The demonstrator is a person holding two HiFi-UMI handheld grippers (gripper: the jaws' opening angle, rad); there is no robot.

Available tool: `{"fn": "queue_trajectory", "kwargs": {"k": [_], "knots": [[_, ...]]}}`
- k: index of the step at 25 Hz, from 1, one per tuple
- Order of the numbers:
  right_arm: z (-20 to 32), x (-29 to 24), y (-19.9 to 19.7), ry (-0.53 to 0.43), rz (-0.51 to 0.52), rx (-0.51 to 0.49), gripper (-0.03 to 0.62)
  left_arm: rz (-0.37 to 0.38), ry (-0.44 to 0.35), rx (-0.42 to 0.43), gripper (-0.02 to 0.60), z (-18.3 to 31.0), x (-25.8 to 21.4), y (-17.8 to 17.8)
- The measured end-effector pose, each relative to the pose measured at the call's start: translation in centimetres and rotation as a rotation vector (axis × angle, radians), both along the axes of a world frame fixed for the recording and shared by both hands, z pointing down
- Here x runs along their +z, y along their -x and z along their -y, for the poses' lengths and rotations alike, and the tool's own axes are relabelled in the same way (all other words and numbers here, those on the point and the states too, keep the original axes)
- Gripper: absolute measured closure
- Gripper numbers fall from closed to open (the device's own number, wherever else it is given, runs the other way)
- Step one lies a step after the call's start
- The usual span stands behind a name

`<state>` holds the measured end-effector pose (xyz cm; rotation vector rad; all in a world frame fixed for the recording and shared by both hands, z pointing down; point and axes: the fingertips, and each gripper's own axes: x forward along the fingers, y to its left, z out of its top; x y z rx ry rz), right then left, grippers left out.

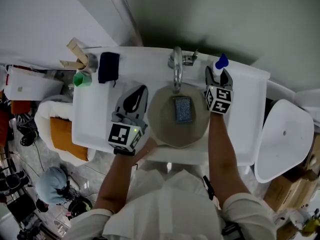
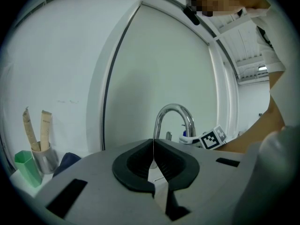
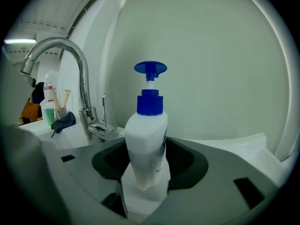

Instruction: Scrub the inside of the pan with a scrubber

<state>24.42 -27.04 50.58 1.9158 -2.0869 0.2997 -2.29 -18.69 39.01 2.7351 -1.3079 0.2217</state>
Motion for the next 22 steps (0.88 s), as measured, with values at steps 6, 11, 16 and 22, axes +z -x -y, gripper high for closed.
{"fn": "queue_trajectory", "kwargs": {"k": [6, 11, 16, 22], "knots": [[1.4, 0.3, -0.1, 0.003, 0.003, 0.028, 0.387, -0.014, 0.016, 0.000, 0.565, 0.3, 0.4, -0.3], [1.3, 0.3, 0.2, 0.028, 0.015, -0.038, 0.393, -0.010, 0.012, -0.001, 0.565, 0.4, 0.3, 0.0], [0.1, -0.4, 0.5, 0.084, 0.019, -0.112, 0.395, -0.018, 0.003, -0.002, 0.565, 0.1, -0.3, -0.2], [-3.6, -3.0, 1.6, 0.167, 0.029, -0.244, 0.395, -0.037, -0.017, 0.004, 0.565, -0.7, -1.8, -0.6]]}}
